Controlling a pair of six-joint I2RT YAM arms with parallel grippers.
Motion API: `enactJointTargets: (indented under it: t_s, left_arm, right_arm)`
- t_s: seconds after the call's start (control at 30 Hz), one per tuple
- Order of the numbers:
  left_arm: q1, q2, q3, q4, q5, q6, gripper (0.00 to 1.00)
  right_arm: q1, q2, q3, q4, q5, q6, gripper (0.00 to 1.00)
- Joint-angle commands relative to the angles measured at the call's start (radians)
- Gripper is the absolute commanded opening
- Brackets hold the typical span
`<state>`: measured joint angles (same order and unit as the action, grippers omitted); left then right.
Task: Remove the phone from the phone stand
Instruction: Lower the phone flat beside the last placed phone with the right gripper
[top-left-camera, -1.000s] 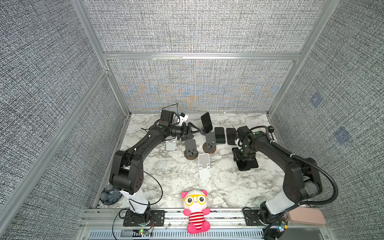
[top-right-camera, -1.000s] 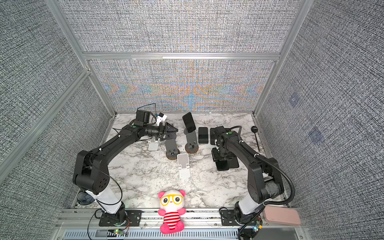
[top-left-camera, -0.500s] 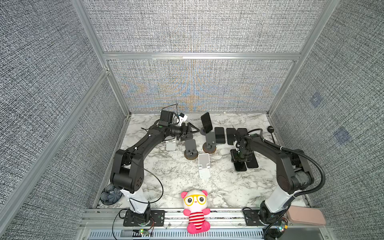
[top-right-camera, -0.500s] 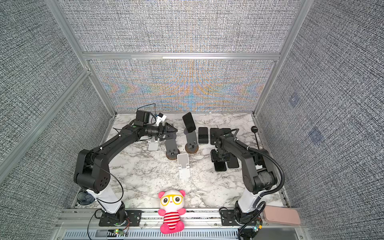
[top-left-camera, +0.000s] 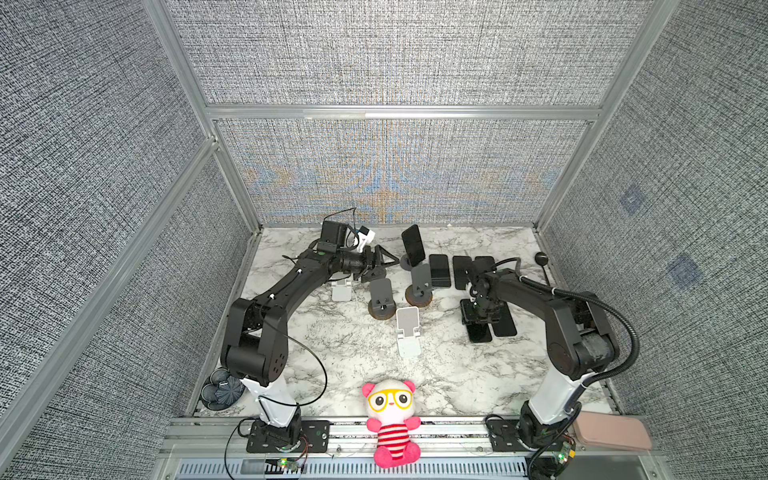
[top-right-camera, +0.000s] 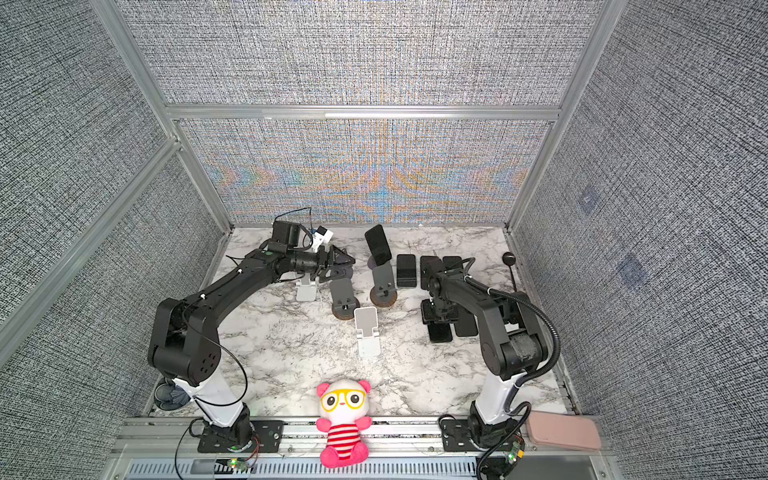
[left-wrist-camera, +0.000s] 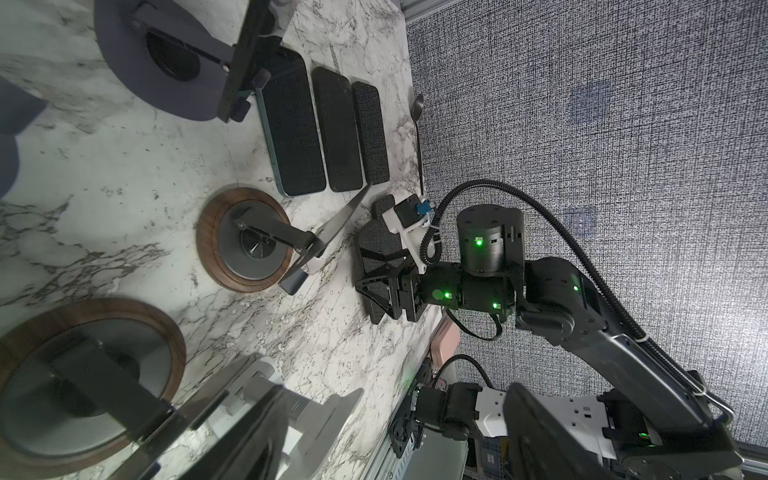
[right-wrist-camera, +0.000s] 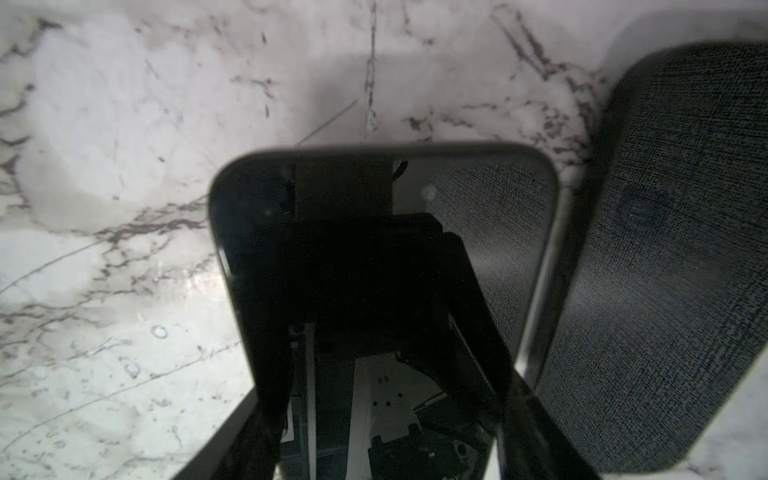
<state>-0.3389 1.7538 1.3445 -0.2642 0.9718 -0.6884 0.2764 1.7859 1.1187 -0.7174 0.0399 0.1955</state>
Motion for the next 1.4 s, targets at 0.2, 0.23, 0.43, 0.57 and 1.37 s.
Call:
enactJointTargets:
  t_s: [0.2,0.23,0.43,0.57,1.37]
  left_arm:
    - [0.001,0.005,0.002,0.003,0.010,0.007,0.82]
    - [0.000,0.005,0.002,0.004,0.010,0.007,0.82]
    - [0.001,0.002,0.001,0.008,0.011,0.007,0.82]
    - [0.001,0.000,0.001,0.010,0.013,0.006,0.82]
    - [0.002,-0.005,0.005,0.002,0.017,0.012,0.82]
  right_arm:
    - [0.002,0.020,0.003,0.016,0.009,0.018,0.37]
    - [0.003,0.021,0.003,0.019,0.011,0.019,0.39]
    - [0.004,0.029,0.008,0.018,0.014,0.032,0.46]
    - [0.006,0.029,0.017,0.008,0.011,0.037,0.53]
    - [0.006,0.038,0.044,-0.025,0.023,0.035,0.74]
